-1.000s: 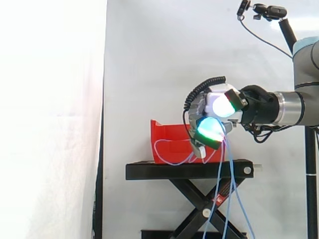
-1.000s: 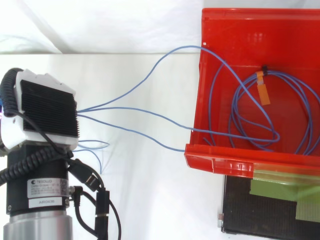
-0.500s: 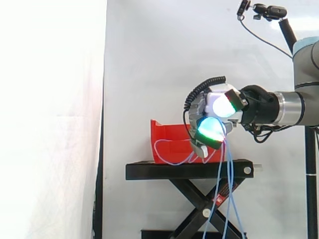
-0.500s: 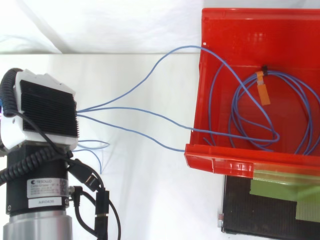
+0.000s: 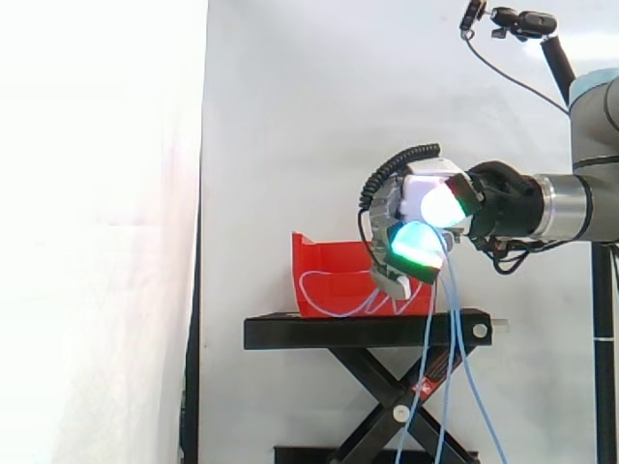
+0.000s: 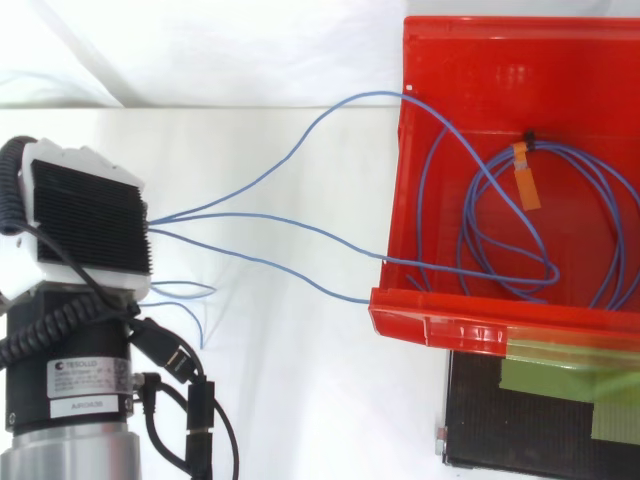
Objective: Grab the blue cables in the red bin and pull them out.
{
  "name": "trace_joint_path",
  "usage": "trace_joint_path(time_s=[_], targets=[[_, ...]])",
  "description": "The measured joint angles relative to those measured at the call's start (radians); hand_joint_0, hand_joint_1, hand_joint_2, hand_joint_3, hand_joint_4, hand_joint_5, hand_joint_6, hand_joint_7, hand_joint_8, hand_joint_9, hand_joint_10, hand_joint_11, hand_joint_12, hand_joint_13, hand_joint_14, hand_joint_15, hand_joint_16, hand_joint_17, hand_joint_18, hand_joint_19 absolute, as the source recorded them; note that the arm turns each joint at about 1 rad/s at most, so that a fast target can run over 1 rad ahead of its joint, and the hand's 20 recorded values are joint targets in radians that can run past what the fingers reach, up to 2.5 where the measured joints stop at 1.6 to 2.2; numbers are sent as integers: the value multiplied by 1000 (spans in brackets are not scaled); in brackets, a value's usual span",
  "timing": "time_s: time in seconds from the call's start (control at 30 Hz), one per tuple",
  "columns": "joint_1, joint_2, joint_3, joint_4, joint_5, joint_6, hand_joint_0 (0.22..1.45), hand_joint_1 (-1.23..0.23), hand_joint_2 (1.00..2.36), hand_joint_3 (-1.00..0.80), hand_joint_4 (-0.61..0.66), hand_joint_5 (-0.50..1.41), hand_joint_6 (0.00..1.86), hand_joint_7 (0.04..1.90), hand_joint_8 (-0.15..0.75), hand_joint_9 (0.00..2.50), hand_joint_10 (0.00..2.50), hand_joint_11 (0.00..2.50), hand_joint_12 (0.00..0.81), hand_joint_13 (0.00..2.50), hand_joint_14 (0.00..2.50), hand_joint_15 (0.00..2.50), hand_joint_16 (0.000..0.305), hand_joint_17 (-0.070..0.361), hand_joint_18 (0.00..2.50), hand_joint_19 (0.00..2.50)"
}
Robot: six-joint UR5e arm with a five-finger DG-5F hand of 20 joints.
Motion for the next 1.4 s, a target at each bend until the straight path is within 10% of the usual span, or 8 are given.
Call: trace_joint_path(time_s=[1.4], targets=[[4,6,0,0,-3,-1,963,-1099,1011,-727,134,833,1156,350,307,1255,1,1689,357,954,2500,682,43,97,1118,1206]])
